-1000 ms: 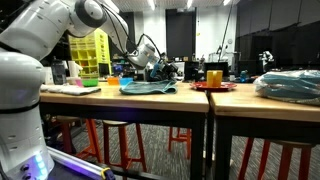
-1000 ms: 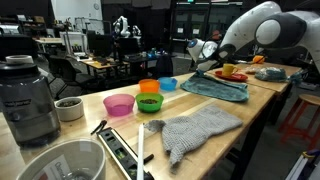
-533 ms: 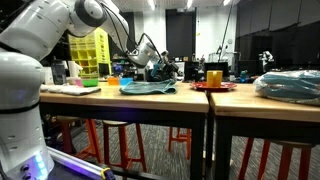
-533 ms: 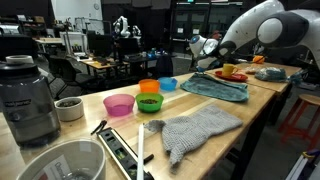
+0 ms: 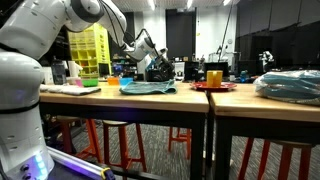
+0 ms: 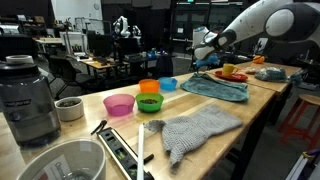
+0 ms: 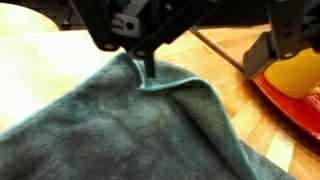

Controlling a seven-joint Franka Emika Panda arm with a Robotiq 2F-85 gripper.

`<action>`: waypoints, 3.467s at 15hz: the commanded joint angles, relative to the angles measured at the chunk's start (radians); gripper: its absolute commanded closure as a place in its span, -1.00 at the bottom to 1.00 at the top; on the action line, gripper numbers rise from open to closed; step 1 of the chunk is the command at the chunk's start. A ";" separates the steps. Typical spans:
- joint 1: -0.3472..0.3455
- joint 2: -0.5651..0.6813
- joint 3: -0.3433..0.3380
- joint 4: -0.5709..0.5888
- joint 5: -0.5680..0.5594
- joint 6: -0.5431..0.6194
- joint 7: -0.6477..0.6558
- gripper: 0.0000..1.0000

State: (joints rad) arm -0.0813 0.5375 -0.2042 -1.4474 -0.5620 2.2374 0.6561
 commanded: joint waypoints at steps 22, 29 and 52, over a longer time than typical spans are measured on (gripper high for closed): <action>-0.100 -0.501 0.025 -0.549 0.097 -0.193 -0.760 -1.00; -0.113 -0.538 0.009 -0.688 -0.036 -0.120 -0.695 -1.00; -0.120 -0.505 -0.006 -0.720 -0.247 -0.013 -0.491 -1.00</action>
State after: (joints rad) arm -0.1989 0.0481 -0.2049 -2.1471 -0.7821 2.2125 0.1415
